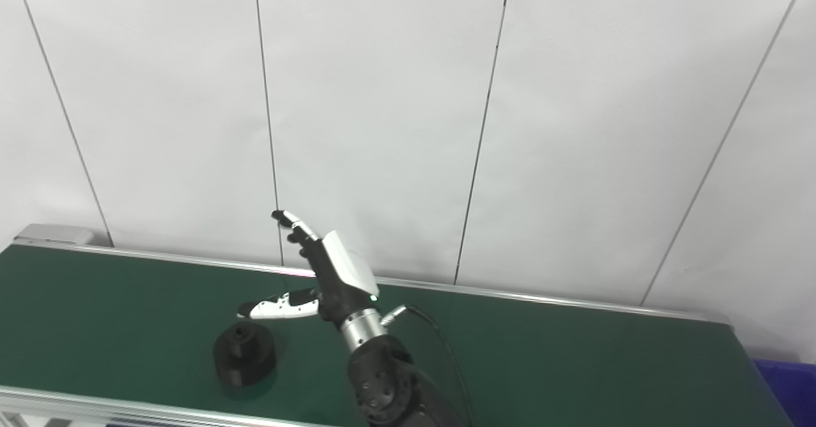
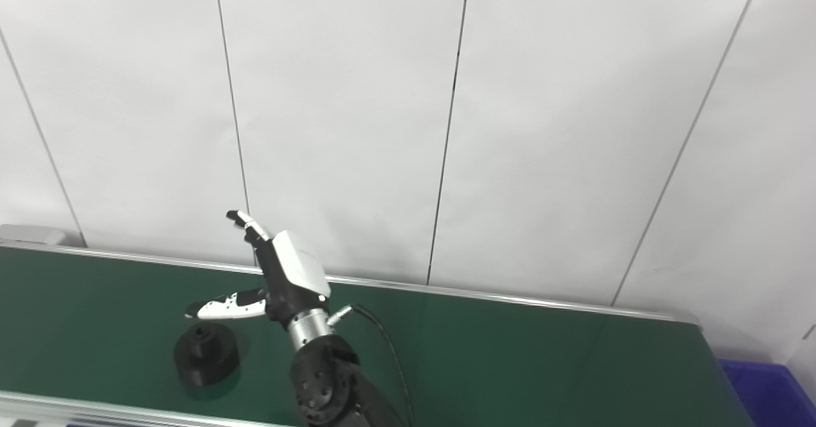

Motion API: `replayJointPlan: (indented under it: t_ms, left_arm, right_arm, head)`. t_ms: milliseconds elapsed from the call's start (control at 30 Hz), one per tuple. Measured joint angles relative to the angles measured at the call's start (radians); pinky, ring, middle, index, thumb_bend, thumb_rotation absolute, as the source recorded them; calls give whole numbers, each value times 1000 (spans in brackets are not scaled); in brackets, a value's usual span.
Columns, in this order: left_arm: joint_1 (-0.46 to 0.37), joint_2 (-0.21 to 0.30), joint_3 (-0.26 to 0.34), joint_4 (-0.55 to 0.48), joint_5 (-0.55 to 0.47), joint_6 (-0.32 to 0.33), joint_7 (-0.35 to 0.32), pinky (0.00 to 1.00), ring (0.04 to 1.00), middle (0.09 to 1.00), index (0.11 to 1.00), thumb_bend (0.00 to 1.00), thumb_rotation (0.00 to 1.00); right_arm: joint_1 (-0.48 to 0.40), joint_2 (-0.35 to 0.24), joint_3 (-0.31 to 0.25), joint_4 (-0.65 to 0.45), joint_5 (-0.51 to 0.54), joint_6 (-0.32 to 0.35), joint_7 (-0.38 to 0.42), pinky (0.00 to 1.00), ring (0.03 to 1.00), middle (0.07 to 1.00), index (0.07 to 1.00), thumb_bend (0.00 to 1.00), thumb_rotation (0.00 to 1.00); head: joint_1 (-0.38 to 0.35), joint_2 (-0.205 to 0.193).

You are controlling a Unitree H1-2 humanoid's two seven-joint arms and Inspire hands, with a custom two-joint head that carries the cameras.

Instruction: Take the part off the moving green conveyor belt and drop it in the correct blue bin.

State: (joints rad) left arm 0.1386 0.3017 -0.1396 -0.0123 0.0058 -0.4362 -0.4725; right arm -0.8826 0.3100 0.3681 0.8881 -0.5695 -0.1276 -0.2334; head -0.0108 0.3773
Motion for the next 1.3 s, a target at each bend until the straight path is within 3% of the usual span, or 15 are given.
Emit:
replayJointPlan:
  t_ms: [200, 433, 1167, 1300]
  left_arm:
    - [11, 1, -4, -28, 20, 0, 33, 761, 838, 884, 867, 615, 566]
    - [15, 1, -6, -30, 18, 0, 43, 778, 850, 892, 873, 610, 556]
    - [40, -2, 33, -35, -88, 0, -3, 786, 847, 869, 850, 631, 523]
    - [51, -6, 48, -40, -114, 0, -24, 783, 842, 865, 845, 637, 509]
  right_arm:
    - [-58, 8, -4, 236, 43, -53, -49, 795, 867, 902, 910, 955, 324]
    - [-110, 3, 9, 409, 55, -105, -69, 777, 868, 902, 907, 963, 258]
    - [-97, -15, 75, 503, 45, -116, -70, 753, 843, 875, 869, 1000, 238]
    - [-85, -10, 101, 511, 24, -112, -141, 692, 793, 830, 835, 1000, 193]
  head:
    - [6, 0]
    - [6, 6]
    - [8, 15]
    - [9, 17]
